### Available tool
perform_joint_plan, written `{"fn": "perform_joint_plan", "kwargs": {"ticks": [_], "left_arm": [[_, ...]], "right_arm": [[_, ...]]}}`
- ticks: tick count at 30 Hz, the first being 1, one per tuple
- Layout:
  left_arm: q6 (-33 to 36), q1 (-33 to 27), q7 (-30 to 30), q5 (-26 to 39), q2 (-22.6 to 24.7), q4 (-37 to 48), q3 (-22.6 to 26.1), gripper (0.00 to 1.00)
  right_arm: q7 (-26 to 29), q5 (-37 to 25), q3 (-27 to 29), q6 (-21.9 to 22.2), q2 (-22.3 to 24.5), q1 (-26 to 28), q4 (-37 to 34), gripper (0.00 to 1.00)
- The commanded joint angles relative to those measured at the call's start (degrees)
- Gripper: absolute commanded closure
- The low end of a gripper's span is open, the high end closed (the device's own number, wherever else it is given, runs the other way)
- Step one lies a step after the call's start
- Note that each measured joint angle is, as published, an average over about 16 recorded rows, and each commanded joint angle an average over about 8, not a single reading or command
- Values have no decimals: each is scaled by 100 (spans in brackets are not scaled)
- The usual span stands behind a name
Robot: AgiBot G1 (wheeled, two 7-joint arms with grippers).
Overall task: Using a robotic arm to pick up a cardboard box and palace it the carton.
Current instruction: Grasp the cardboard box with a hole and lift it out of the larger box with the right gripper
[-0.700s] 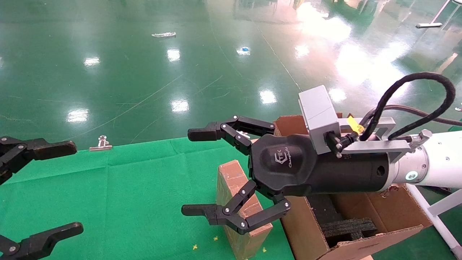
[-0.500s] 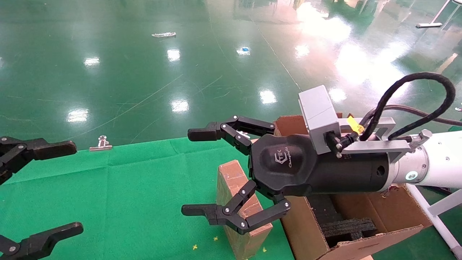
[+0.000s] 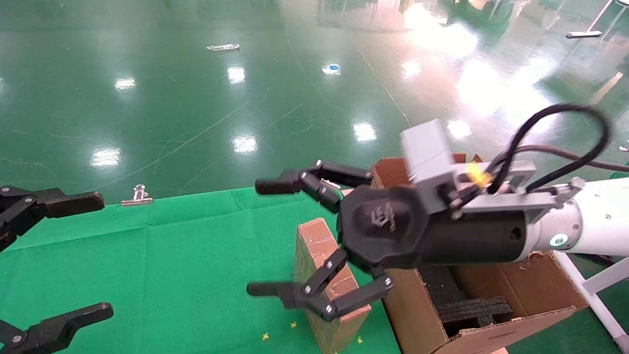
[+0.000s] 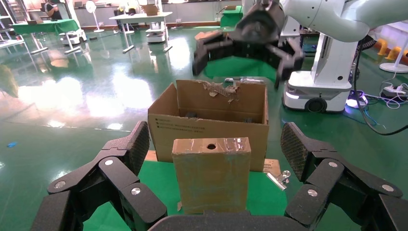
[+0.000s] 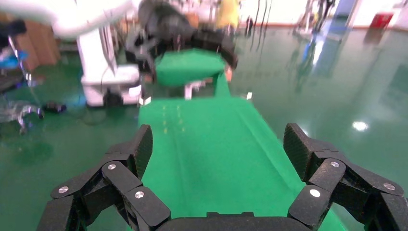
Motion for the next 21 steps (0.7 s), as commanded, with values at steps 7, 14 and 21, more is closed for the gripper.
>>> {"fn": "perform_joint_plan", "kwargs": {"ticks": [7,14,21], "left_arm": [[0,-2,2,-2,-1,3,4,0],[-1,-3,4,-4,-2,3,7,0],[-2,-4,6,-6,-3,3,10,0]], "right_arm": [[521,-1587,-889,-186,-422,909,209,0],[923,-3254,-2101,-388,-1189,2014,233,0],[1302,-3998,-3148,-459,-1597,3100,237,0]]}}
